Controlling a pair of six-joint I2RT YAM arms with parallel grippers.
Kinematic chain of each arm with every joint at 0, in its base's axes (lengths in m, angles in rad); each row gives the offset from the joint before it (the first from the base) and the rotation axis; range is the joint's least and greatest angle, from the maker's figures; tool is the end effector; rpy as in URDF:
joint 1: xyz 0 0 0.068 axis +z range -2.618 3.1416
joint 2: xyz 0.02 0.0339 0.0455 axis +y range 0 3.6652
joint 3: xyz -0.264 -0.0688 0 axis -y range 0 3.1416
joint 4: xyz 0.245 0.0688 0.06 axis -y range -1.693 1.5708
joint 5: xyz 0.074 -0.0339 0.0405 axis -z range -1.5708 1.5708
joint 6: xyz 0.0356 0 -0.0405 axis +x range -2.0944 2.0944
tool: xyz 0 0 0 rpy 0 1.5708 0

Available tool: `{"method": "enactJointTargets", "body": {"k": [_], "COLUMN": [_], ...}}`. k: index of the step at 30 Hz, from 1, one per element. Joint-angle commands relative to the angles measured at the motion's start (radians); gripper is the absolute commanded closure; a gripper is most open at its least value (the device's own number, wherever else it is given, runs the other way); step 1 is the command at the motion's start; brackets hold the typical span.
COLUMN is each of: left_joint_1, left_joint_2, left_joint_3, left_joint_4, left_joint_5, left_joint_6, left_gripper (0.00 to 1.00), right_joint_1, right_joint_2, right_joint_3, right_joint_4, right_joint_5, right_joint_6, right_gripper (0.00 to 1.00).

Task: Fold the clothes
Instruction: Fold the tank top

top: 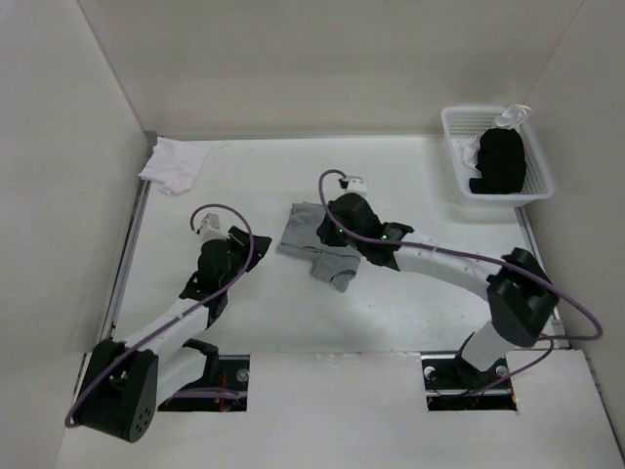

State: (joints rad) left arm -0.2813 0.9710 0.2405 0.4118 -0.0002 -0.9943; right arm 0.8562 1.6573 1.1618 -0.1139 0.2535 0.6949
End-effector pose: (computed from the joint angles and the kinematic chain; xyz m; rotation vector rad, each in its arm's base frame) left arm 0.1898 -0.0548 0.1783 -0.6929 1.8602 -0.8545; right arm 0.2530 0.2780 0.2507 -0.0318 2.2236 0.6082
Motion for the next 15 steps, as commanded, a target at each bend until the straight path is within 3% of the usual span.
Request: {"method": "enactJointTargets", "body": {"k": [1, 2, 4, 10, 15], "left_joint_1": [-0.07, -0.09, -0.141, -0.236, -0.239], "left_joint_2": [0.119, 0.158, 0.251, 0.394, 0.478], "left_joint_3": [0.104, 0.126, 0.169, 0.212, 0.244], "left_joint_4": [0.108, 0.119, 0.142, 0.139, 0.114], "left_joint_5": [0.016, 0.011, -0.007, -0.176, -0.261], "left_joint_6": [0.025, 0.031, 0.048, 0.108, 0.112], "left_gripper": [0.61, 0.6, 0.6, 0.75, 0.75], "right_joint_1": [-0.059, -0.073, -0.084, -0.113, -0.113], "right_joint_2": [-0.109, -0.125, -0.158, -0.14, -0.074], "right_joint_3": [-0.12, -0.151, -0.215, -0.266, -0.24], "right_joint_4": [0.083, 0.082, 0.103, 0.2, 0.232], "right_joint_5": [0.017, 0.01, 0.01, -0.069, -0.08], "right_joint_6": [0.017, 0.023, 0.02, -0.02, -0.031], "right_gripper": [0.83, 0.91, 0.93, 0.72, 0.63]}}
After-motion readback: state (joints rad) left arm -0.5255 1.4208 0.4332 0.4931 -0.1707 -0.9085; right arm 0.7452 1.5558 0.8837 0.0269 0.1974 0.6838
